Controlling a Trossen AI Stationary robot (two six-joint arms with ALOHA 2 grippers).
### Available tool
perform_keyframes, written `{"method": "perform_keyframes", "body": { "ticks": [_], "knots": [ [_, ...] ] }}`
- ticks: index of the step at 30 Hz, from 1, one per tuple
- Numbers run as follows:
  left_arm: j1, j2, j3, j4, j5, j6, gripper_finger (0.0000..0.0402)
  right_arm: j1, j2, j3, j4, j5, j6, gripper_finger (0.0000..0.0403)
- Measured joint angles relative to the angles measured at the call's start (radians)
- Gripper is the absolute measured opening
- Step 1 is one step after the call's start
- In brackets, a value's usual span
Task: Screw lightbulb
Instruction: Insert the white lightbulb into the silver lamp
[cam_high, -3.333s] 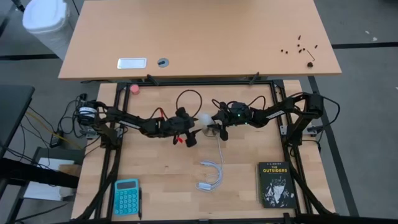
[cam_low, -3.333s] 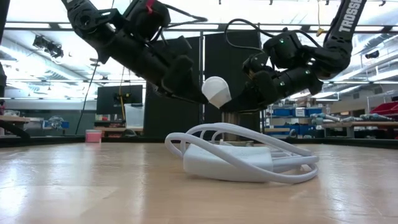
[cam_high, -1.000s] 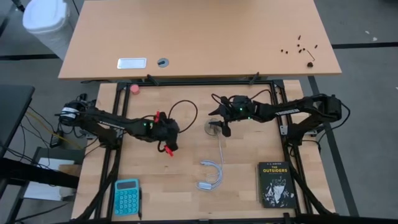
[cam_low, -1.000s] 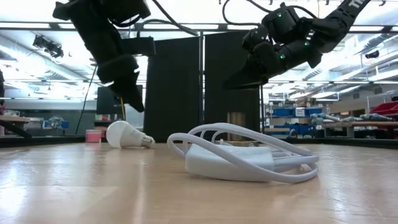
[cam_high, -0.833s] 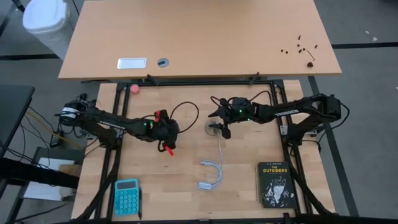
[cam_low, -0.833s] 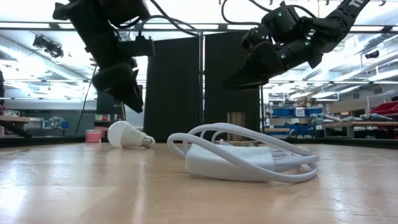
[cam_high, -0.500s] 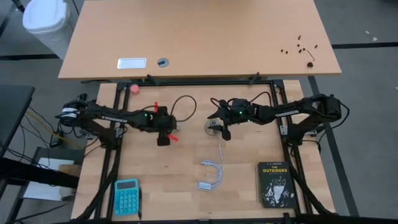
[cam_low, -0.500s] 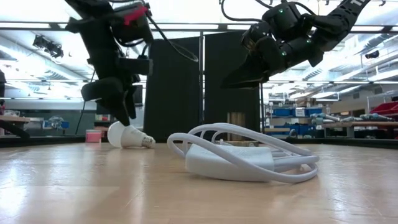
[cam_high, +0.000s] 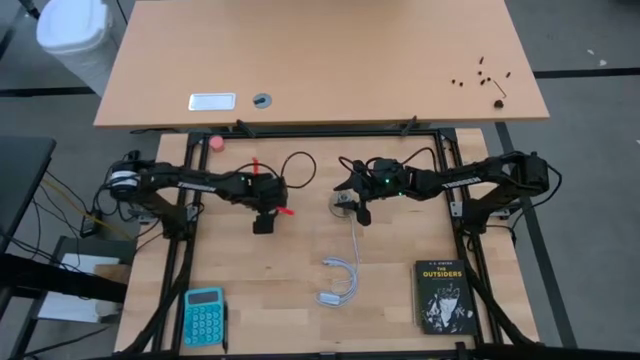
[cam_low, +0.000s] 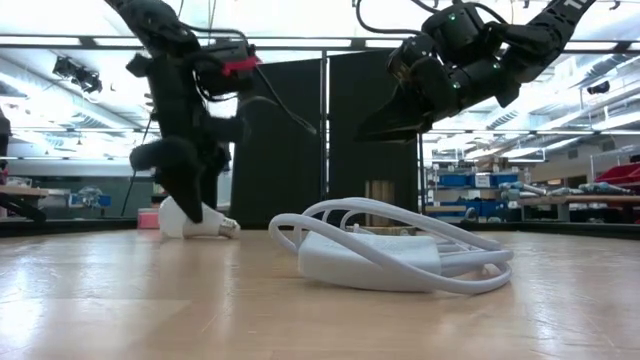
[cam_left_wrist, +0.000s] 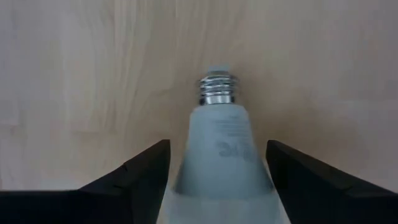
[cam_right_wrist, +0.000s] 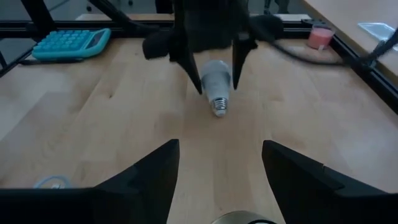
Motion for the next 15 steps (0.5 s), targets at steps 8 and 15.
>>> {"method": "perform_keyframes", "body": {
  "ticks": [8, 15],
  "knots": [
    [-0.006, 0.049, 0.020, -0.086, -0.042, 0.019, 0.0311, 0.000, 0.000, 0.000, 0.000, 0.000, -0.001, 0.0240],
    [-0.006, 0.049, 0.067, -0.169, -0.098, 0.027, 0.0290, -0.001, 0.000, -0.001, 0.007, 0.000, -0.005, 0.0240]
  ]
}}
